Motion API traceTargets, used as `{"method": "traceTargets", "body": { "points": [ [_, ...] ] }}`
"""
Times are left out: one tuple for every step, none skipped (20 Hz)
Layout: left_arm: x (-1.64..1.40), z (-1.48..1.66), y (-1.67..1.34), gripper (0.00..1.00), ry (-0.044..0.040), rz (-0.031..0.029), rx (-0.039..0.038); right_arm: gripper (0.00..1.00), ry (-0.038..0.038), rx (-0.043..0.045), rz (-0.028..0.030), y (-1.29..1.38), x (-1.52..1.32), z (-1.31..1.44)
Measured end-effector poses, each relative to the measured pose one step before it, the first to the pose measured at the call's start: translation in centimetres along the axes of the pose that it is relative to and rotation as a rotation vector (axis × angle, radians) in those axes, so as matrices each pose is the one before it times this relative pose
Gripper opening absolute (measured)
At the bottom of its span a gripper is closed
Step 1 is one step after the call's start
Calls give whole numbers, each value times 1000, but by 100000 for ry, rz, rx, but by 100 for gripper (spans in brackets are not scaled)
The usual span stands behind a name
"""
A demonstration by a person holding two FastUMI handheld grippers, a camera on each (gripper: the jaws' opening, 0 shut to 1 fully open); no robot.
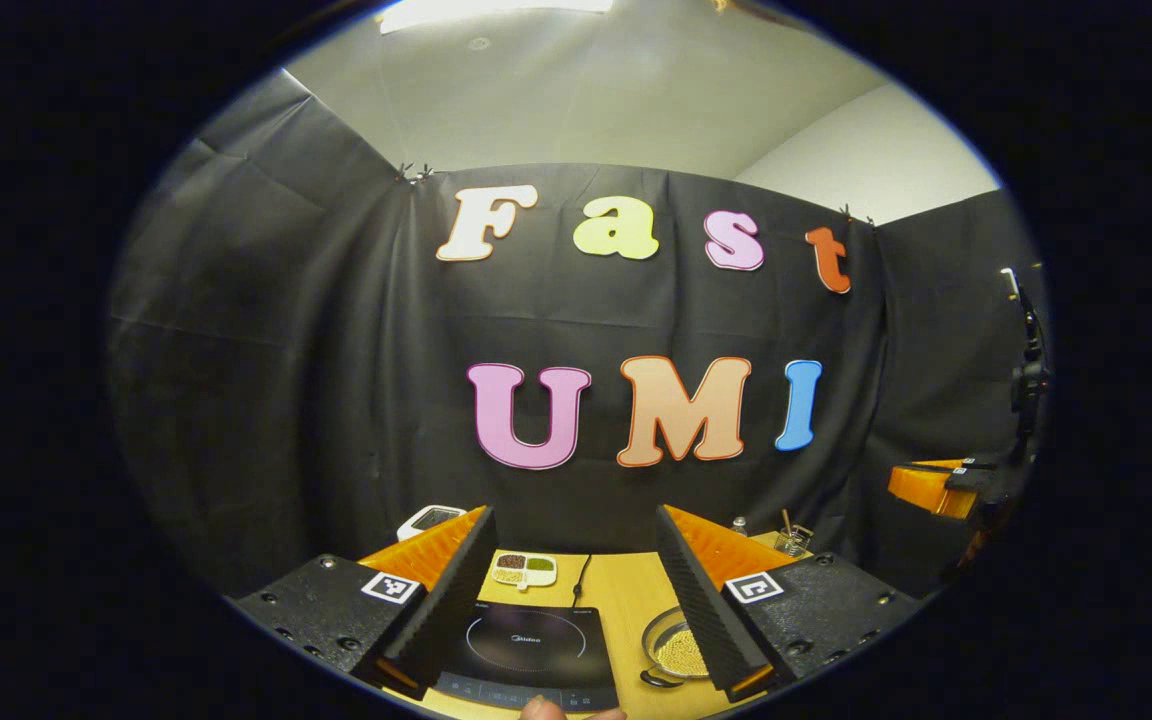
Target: First push the handle of the pot to place it horizontally, then grasp the pot with both hands and set it on the induction cooktop.
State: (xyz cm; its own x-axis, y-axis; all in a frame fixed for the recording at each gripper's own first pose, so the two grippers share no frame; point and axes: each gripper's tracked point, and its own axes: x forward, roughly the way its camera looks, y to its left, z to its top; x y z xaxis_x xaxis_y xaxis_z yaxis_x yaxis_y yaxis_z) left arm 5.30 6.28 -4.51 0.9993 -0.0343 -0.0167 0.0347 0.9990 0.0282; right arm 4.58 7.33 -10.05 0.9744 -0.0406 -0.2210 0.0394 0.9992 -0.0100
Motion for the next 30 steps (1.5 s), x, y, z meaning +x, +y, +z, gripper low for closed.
{"method": "traceTargets", "body": {
  "points": [
    [232,-309,387,95,490,-1795,12,11,2120,147,-2381,189,-364,-874],
    [227,-244,135,92,-242,-1728,11,0,3048,2247,-595,465,-103,-802],
    [247,10,256,95,-756,-1300,449,3,2555,2334,216,625,301,-1157],
    [319,-107,443,95,-464,-839,372,4,2466,1704,368,431,111,-877],
    [240,-211,319,95,-256,-419,38,0,2259,926,-1075,-340,126,-1126],
    [431,-432,184,95,461,-187,-256,0,2465,939,-1013,-389,99,-1075],
    [297,-554,209,95,1272,312,-2,0,2966,1328,773,225,234,-1331],
    [228,-210,228,95,-154,430,245,0,2197,763,1409,208,413,-1152],
    [285,114,204,95,-858,1271,939,5,2900,-396,465,-215,173,-1245],
    [365,-380,338,95,1298,1525,1645,0,3012,976,942,-186,290,-1204],
    [173,-515,-207,95,1225,129,1357,5,1608,1843,882,6,239,-881],
    [5,126,-519,92,-1418,-623,773,0,1393,1309,2108,285,616,-978],
    [454,436,-169,95,-1989,130,365,4,2830,782,-312,-378,846,-1599],
    [452,-565,129,92,2306,200,557,3,4979,2908,181,-86,584,-1750],
    [-48,-126,118,95,193,-397,-557,0,2703,3837,876,531,484,-1260],
    [722,-411,-170,96,-448,-985,-1172,2,1996,1846,-512,152,512,-1046],
    [774,-167,112,93,-143,-1191,-945,0,2828,455,-583,202,346,-1029],
    [769,-138,395,95,-223,-1167,-690,2,2221,-192,-394,399,527,-714],
    [973,-131,455,95,-168,-1369,-79,2,2124,-462,-1737,216,625,-717],
    [801,-626,413,95,1781,-1470,1241,2,2786,810,-2379,74,456,-1162],
    [592,-72,560,95,-1481,-1829,1407,2,1644,2182,-1302,483,535,-884],
    [933,360,328,96,-2549,-2304,1177,2,2684,1687,-1626,329,795,-1182],
    [700,-109,570,95,-904,-1898,1256,0,3497,1144,-2730,152,786,-1201],
    [468,-361,341,93,-929,-2811,30,2,1945,1509,-2184,301,618,-978],
    [602,-634,75,93,-381,-2961,-533,2,2116,1474,-1912,328,613,-907],
    [321,-1369,593,95,2440,-1025,102,2,2612,757,-1519,370,466,-959],
    [201,-873,779,93,968,-714,-1519,2,2374,-80,-1800,385,361,-1064],
    [656,-773,151,96,1190,-1775,-2447,2,2878,-537,-2429,135,573,-1110],
    [305,-733,74,96,1791,-1752,-1112,2,2471,-491,-2520,37,419,-1142],
    [281,-649,619,96,875,-1021,-311,3,1410,-583,-962,380,430,-554]
  ]
}}
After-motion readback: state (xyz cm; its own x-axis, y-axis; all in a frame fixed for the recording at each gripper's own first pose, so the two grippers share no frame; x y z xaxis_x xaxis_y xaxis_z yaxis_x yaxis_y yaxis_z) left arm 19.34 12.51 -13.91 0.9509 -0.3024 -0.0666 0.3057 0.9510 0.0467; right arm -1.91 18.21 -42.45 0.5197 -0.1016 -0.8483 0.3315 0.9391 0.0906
